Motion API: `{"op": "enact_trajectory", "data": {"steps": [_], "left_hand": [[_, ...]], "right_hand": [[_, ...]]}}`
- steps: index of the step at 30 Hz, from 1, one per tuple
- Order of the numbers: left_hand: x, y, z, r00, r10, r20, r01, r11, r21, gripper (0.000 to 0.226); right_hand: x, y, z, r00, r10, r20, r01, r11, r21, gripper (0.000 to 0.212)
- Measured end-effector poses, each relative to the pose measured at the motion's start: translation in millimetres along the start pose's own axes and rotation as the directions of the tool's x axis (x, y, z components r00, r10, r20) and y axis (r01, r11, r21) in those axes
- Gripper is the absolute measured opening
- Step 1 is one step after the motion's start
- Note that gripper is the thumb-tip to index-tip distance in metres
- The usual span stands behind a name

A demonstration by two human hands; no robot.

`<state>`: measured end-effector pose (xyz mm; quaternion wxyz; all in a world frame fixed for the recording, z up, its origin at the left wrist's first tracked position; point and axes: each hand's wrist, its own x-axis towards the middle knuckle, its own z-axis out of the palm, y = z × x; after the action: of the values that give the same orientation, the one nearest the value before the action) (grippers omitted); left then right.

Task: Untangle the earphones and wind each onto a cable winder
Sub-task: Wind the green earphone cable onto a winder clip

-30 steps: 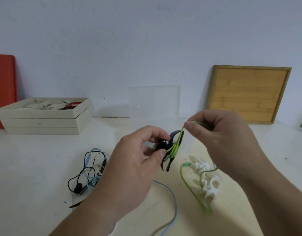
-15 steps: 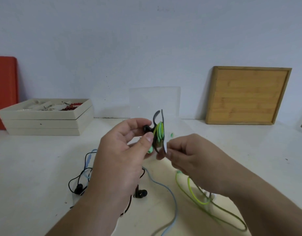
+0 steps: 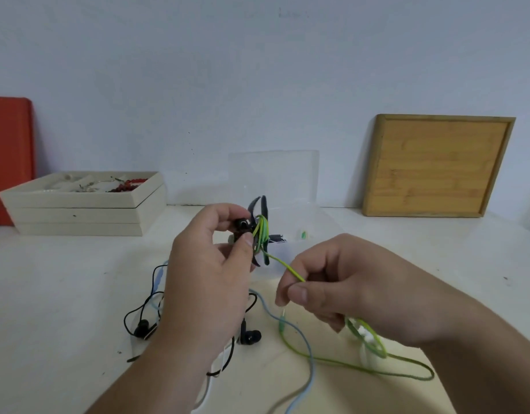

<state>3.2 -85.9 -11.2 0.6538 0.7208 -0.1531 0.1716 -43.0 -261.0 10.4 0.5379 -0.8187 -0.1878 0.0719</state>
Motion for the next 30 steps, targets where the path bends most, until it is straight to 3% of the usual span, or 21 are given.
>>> {"op": "enact_trajectory", "data": {"steps": [3, 6, 9, 12, 15, 23, 26, 30], "left_hand": [[-1.1, 0.4, -3.1, 0.991, 0.074, 0.107, -0.094, 0.974, 0.204, 0.029], [-5.3, 3.4, -2.4, 0.972, 0.091, 0.216, -0.161, 0.929, 0.333, 0.028], [-7.5, 6.9, -2.1, 0.942, 0.081, 0.324, -0.197, 0.919, 0.342, 0.029], [-6.5, 5.5, -3.7, 0.918, 0.062, 0.393, -0.204, 0.921, 0.333, 0.03], [-7.4, 4.7, -3.2, 0.905, 0.031, 0.424, -0.17, 0.941, 0.294, 0.03], [-2.7, 4.2, -3.5, 0.871, -0.052, 0.489, 0.094, 0.994, -0.061, 0.037], [-1.7, 2.8, -2.5, 0.891, -0.05, 0.452, 0.154, 0.968, -0.197, 0.035], [-0.7, -0.5, 3.1, 0.915, -0.054, 0.4, 0.196, 0.926, -0.324, 0.021]], "right_hand": [[-5.4, -5.6, -6.7, 0.999, -0.042, -0.001, 0.042, 0.988, 0.149, 0.014], [-9.6, -7.7, -15.7, 0.998, -0.02, -0.066, 0.033, 0.981, 0.191, 0.013], [-11.5, -7.9, -24.7, 0.966, 0.029, -0.258, -0.007, 0.996, 0.087, 0.012], [-10.4, -3.8, -30.0, 0.878, 0.033, -0.478, -0.052, 0.998, -0.026, 0.016], [-8.4, -1.4, -29.7, 0.821, 0.053, -0.568, -0.082, 0.996, -0.026, 0.015], [-6.5, 3.2, -27.5, 0.865, 0.124, -0.486, -0.159, 0.987, -0.031, 0.022], [-7.0, 5.6, -27.6, 0.903, 0.145, -0.404, -0.166, 0.986, -0.016, 0.02], [-3.6, 6.9, -22.3, 0.962, 0.144, -0.231, -0.115, 0.984, 0.133, 0.016]]}}
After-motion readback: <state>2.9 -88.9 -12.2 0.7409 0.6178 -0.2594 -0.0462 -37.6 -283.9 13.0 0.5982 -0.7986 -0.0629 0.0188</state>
